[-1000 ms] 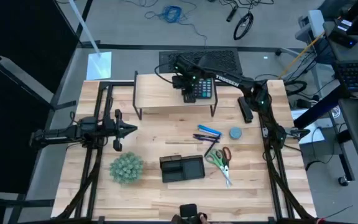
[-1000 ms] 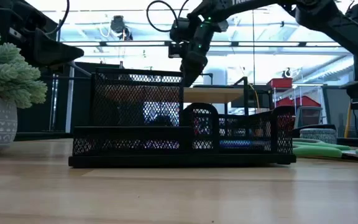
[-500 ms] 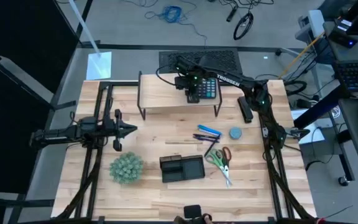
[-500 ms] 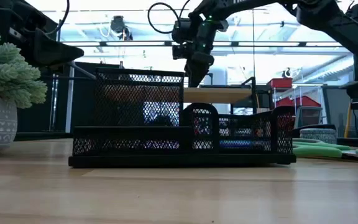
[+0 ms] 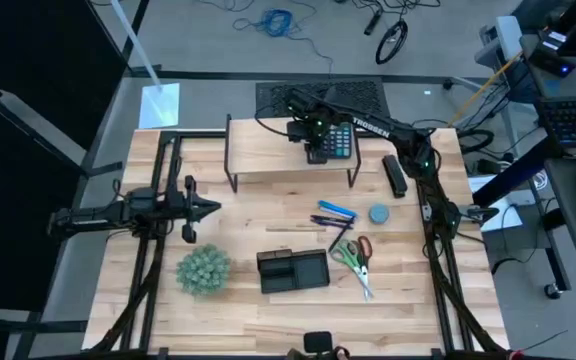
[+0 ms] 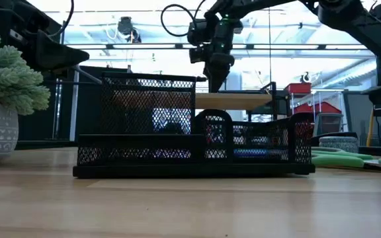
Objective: Pick and place office supplies into organizer
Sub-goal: Put the black calculator on the shelf, then put the black desk organizer on the shelf
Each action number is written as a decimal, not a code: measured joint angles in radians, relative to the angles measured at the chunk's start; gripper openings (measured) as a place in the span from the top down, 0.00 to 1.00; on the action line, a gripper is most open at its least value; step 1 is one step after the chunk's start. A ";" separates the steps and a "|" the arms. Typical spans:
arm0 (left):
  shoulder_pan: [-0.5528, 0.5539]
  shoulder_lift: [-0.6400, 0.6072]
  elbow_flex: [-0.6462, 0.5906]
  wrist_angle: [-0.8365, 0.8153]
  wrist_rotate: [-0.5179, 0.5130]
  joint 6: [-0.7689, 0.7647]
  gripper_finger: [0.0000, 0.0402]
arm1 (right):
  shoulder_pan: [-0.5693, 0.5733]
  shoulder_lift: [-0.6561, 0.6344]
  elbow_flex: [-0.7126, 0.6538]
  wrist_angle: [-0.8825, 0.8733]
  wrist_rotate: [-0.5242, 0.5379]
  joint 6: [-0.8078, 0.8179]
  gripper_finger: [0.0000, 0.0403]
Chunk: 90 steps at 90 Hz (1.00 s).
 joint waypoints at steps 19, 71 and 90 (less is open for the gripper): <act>0.000 0.000 0.000 0.000 0.000 0.000 0.97 | 0.001 0.000 0.000 -0.009 0.000 0.001 0.67; 0.000 0.000 0.000 0.000 0.000 0.000 0.97 | 0.044 -0.016 0.001 -0.074 0.010 0.051 0.67; 0.000 0.000 0.000 0.000 0.000 0.000 0.97 | 0.105 -0.132 0.002 -0.114 -0.174 0.208 0.67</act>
